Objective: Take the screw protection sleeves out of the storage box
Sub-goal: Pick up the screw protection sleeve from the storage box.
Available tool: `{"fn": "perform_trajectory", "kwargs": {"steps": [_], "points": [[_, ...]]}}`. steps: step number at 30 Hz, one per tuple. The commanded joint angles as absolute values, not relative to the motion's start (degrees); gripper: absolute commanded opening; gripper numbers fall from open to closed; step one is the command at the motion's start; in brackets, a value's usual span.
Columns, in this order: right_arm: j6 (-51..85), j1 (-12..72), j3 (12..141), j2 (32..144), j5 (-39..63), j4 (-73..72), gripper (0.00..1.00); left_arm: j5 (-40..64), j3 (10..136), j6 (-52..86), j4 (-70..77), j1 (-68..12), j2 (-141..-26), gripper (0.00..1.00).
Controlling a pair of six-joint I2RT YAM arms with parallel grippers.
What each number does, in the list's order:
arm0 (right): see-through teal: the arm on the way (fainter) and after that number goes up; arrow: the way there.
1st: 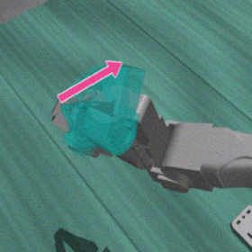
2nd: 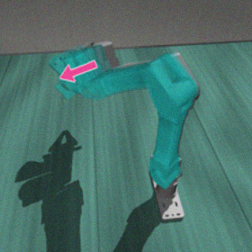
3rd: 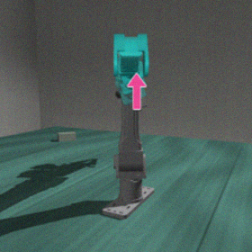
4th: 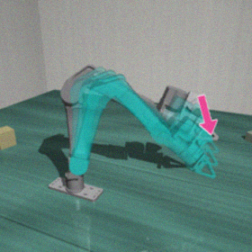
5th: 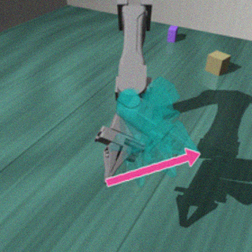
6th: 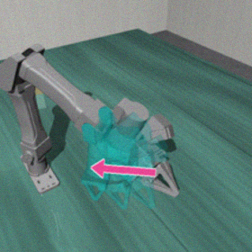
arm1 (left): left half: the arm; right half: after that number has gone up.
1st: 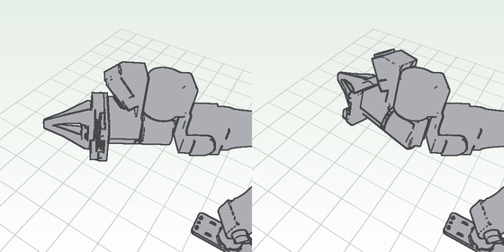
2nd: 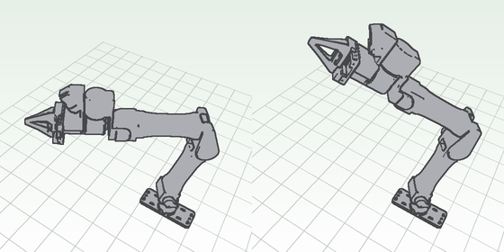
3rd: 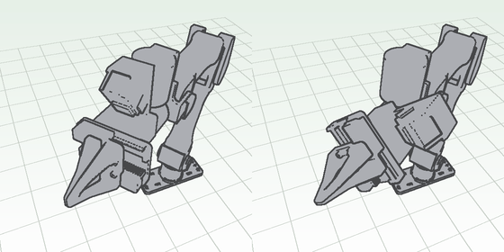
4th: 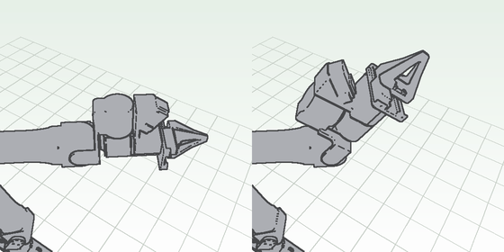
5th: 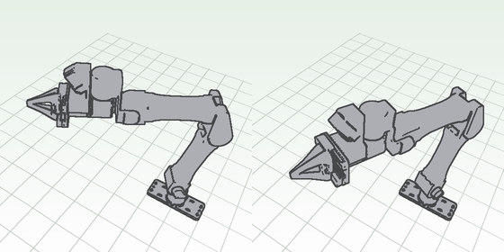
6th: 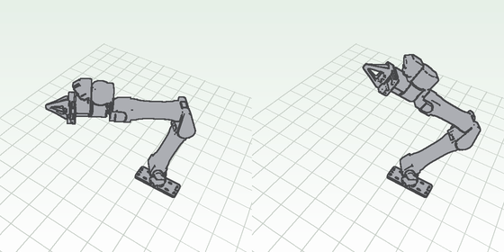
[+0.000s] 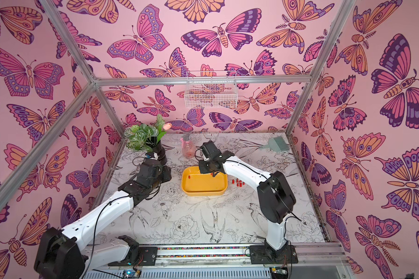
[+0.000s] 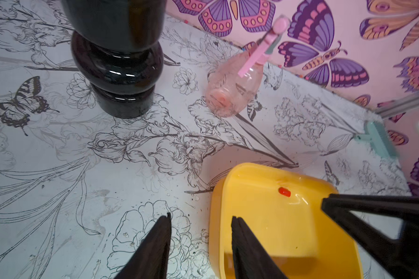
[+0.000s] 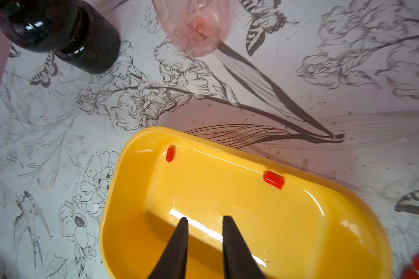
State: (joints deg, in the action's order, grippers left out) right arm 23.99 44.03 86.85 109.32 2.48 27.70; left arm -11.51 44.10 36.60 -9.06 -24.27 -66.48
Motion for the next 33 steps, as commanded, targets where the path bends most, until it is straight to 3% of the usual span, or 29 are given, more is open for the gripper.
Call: {"fn": "perform_trajectory", "kwargs": {"steps": [1, 18, 33], "points": [[24.5, 46.2, 91.1, 112.5, 2.2, 29.4, 0.30, -8.4, 41.4, 39.3, -4.8, -22.1, -64.8, 0.46], [29.9, 47.5, 97.4, 125.7, 6.5, 23.1, 0.32, -5.8, 40.1, 40.8, -3.1, -20.7, -66.0, 0.45], [32.4, 47.8, 97.2, 128.5, 5.8, 19.3, 0.33, -2.9, 40.7, 41.0, -2.9, -20.7, -68.6, 0.45]]}}
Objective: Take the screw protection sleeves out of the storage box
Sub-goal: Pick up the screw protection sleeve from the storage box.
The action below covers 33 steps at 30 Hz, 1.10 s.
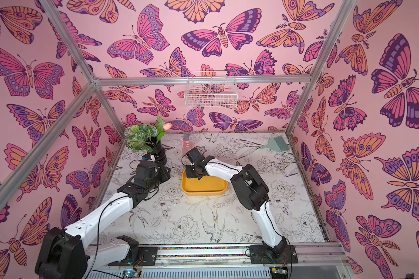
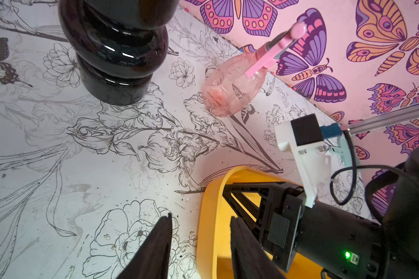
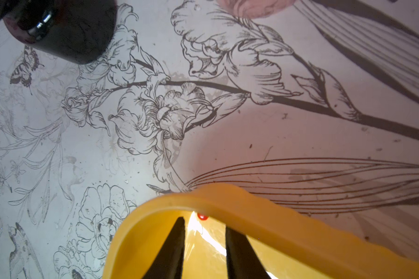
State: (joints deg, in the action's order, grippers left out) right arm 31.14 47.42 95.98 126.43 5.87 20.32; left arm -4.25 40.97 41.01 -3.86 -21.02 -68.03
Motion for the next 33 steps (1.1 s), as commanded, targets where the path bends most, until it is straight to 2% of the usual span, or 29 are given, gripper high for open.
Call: {"fn": "perform_trajectory", "kwargs": {"steps": [1, 16, 33], "points": [[32.4, 47.8, 97.6, 128.9, 5.9, 19.6, 0.33, -2.7, 40.8, 41.0, -2.9, -20.8, -68.9, 0.45], [32.8, 48.5, 99.0, 131.3, 4.9, 20.1, 0.30, 0.8, 42.5, 41.1, -2.8, -20.7, -72.3, 0.45], [32.6, 49.0, 100.3, 132.4, 3.4, 22.1, 0.16, 1.7, 42.8, 41.2, -2.9, -20.7, -75.0, 0.45]]}}
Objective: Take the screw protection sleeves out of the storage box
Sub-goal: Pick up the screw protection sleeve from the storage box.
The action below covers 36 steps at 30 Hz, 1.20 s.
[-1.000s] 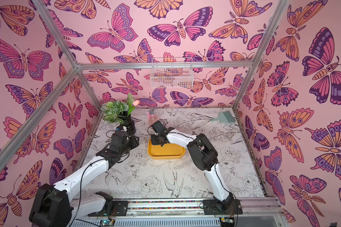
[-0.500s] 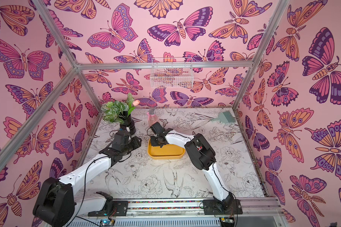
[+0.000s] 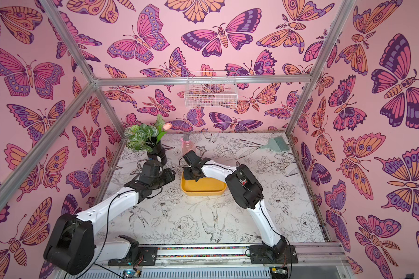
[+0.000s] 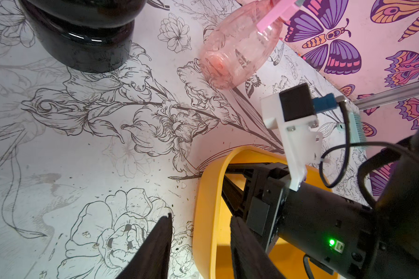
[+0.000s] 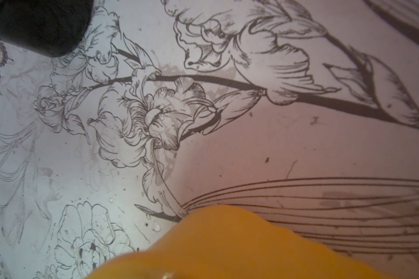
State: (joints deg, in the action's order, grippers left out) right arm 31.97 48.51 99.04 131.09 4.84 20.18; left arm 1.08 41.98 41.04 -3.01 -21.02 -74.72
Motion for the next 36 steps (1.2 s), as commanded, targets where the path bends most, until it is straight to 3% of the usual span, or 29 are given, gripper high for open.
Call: {"fn": "perform_trajectory", "kwargs": {"steps": [1, 36], "points": [[32.5, 49.0, 100.2, 132.1, 3.3, 22.1, 0.16, 1.7, 42.7, 41.2, -2.8, -20.7, -75.1, 0.45], [25.9, 45.6, 76.8, 100.4, -1.3, 20.7, 0.09, 2.0, 43.2, 41.0, -2.9, -20.7, -76.2, 0.42]]}}
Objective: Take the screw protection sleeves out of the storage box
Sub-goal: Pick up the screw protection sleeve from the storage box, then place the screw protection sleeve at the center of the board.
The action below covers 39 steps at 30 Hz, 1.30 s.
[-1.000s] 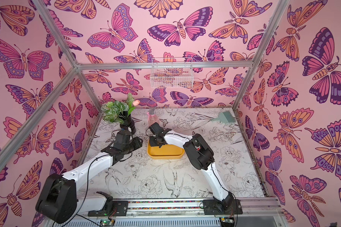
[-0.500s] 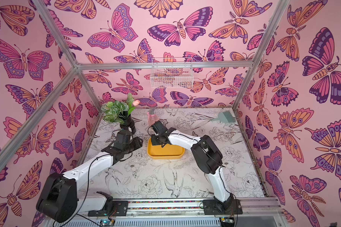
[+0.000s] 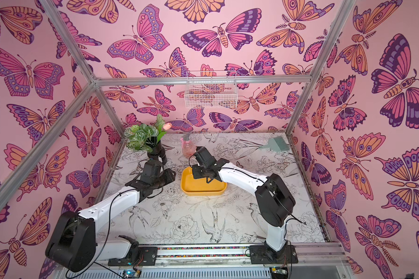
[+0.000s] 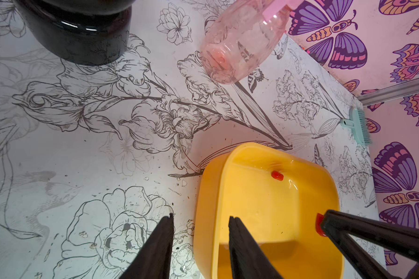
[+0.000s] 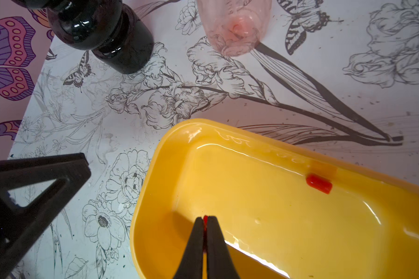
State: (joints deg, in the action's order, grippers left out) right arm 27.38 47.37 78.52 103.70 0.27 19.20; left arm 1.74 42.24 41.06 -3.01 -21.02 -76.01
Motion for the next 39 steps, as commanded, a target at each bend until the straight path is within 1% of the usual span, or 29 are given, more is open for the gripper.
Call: {"fn": "perform_trajectory", "kwargs": {"steps": [1, 7, 12, 17, 30, 39], "points": [[25.6, 45.0, 76.0, 99.5, -1.3, 20.9, 0.09, 2.1, 43.3, 41.0, -2.8, -20.7, -76.3, 0.43], [24.0, 40.3, 69.5, 92.4, -1.5, 22.3, 0.10, 2.2, 43.5, 41.0, -2.9, -20.7, -76.6, 0.43], [22.4, 34.5, 64.8, 85.8, -1.8, 24.7, 0.10, 2.2, 43.6, 41.0, -2.8, -20.7, -76.7, 0.43], [21.5, 29.3, 60.9, 82.5, -1.8, 25.3, 0.10, 2.3, 43.4, 41.0, -2.8, -20.7, -76.6, 0.43], [20.2, 18.6, 58.3, 84.5, 3.2, 29.4, 0.10, 2.4, 43.4, 40.9, -2.8, -20.6, -76.4, 0.42], [19.9, 16.1, 59.1, 88.9, 2.9, 33.3, 0.10, 2.3, 43.4, 41.0, -2.9, -20.7, -76.5, 0.42]]}}
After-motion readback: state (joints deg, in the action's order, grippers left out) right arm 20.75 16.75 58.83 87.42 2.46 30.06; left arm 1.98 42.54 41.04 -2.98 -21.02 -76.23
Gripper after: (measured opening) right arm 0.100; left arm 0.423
